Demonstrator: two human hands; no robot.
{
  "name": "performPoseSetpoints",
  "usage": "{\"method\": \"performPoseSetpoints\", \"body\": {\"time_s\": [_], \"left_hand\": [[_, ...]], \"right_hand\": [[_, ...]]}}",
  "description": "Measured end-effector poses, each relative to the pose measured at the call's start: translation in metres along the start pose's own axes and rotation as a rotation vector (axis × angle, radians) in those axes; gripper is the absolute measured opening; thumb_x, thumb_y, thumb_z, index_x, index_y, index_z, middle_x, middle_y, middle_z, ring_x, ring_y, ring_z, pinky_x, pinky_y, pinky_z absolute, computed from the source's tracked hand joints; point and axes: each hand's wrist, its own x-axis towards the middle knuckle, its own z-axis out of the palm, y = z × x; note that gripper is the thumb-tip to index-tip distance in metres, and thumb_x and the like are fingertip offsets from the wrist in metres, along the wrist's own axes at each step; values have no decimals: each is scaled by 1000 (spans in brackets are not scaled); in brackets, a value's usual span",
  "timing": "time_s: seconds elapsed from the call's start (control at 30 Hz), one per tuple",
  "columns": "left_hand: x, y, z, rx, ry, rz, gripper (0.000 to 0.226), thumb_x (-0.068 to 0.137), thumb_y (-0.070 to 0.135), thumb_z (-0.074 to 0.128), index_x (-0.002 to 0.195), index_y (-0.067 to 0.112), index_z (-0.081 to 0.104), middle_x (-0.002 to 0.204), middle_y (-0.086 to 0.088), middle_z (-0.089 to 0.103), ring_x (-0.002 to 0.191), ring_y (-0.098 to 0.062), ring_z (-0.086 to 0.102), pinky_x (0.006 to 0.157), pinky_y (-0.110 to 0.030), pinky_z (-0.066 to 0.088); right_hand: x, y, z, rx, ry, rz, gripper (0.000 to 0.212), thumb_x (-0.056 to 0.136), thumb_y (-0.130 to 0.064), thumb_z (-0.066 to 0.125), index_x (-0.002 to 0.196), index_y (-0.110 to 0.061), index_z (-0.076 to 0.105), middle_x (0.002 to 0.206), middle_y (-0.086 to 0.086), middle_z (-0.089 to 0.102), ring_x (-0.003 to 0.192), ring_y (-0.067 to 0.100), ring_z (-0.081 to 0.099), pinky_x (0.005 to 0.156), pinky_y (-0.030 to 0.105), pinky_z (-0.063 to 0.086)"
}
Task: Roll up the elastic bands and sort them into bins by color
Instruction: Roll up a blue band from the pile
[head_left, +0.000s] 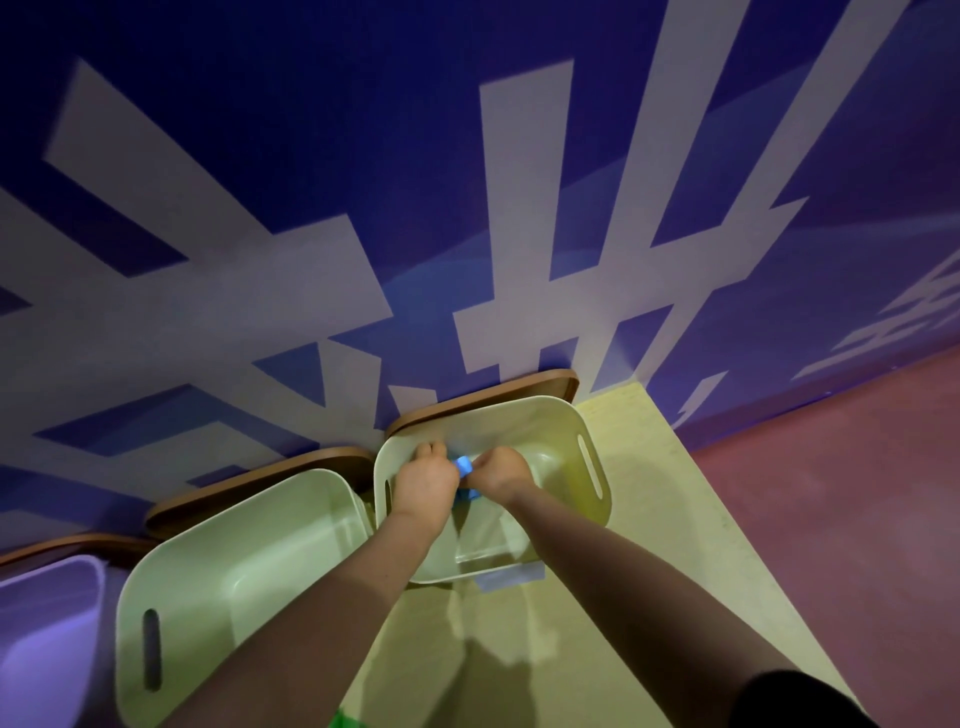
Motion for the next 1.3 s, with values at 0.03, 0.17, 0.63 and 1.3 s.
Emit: {"method": "performPoseSetpoints", "body": {"time_s": [0.03,0.17,0.63,1.3], "left_hand": [[0,-1,0,-19,-16,-12,32,94,6,48,126,4,54,135,-11,43,121,-26,46,86,-32,48],[0,-9,-2,-176,-93,-108,27,97,9,42,117,6,60,123,-11,62,113,-27,58,92,-33,45],[-4,-11,4,-464,-36,-189,31,98,13,45,127,9,56,127,-10,59,116,-26,56,98,-30,41],[0,-9,5,-558,-77,-212,24,92,13,50,108,4,65,116,-16,62,106,-32,59,87,-33,44]], "right_hand": [[-1,-1,1,-3,4,-10,24,78,-26,71,92,-7,74,80,5,63,78,22,60,69,25,43],[-8,-4,3,-26,21,-62,13,78,-22,70,78,-10,63,80,5,60,79,23,60,70,28,46],[-12,-7,8,77,85,-10,23,76,-14,73,64,-19,53,82,7,61,81,25,62,78,31,51],[-15,-10,10,68,138,-24,36,76,-20,75,61,-24,43,79,4,59,80,27,63,73,32,53]]}}
